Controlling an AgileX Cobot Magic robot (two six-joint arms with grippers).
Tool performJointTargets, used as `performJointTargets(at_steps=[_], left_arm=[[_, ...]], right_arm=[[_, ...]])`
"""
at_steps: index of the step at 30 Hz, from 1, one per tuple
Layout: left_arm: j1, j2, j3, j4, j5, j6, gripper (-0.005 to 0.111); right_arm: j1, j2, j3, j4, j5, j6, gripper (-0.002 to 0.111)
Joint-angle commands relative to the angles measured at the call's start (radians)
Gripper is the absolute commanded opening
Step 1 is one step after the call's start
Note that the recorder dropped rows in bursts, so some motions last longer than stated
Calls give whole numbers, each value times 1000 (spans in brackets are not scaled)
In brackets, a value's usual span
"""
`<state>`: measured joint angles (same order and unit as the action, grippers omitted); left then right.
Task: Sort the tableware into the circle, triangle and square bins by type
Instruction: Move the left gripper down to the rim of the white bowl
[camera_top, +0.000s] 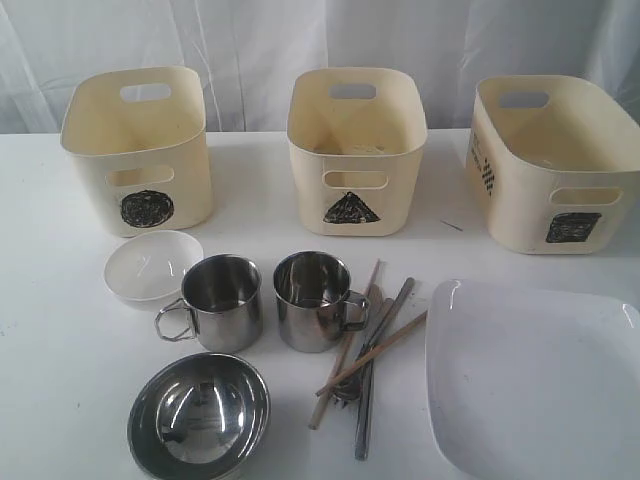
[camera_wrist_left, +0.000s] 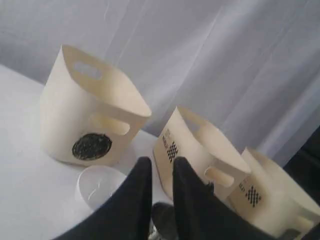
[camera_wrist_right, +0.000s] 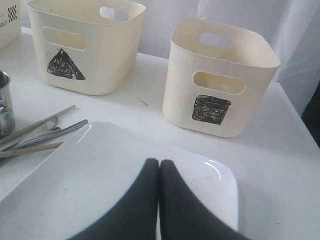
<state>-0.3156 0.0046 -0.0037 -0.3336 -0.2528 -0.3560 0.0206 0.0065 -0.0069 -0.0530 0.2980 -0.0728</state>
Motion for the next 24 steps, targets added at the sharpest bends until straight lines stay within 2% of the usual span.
performJointTargets(at_steps=[1, 3, 6, 10, 12, 17, 24], left_arm=[[3, -5, 4, -19, -85, -18, 22], [3, -5, 4, -19, -87, -69, 22], [3, -5, 4, 2, -87, -239, 22], [3, -5, -33, 203, 12, -250, 22], [3, -5, -92, 239, 106, -247, 22], [3, 60, -226, 239, 344, -181, 22], [3, 302, -430, 239, 488, 61, 23]], right_arm=[[3, -6, 7, 2, -5, -1, 0], [3, -6, 7, 2, -5, -1, 0], [3, -6, 7, 2, -5, -1, 0], [3, -6, 7, 2, -5, -1, 0], [3, -6, 7, 2, -5, -1, 0], [3, -6, 7, 2, -5, -1, 0], [3, -6, 7, 2, -5, -1, 0]])
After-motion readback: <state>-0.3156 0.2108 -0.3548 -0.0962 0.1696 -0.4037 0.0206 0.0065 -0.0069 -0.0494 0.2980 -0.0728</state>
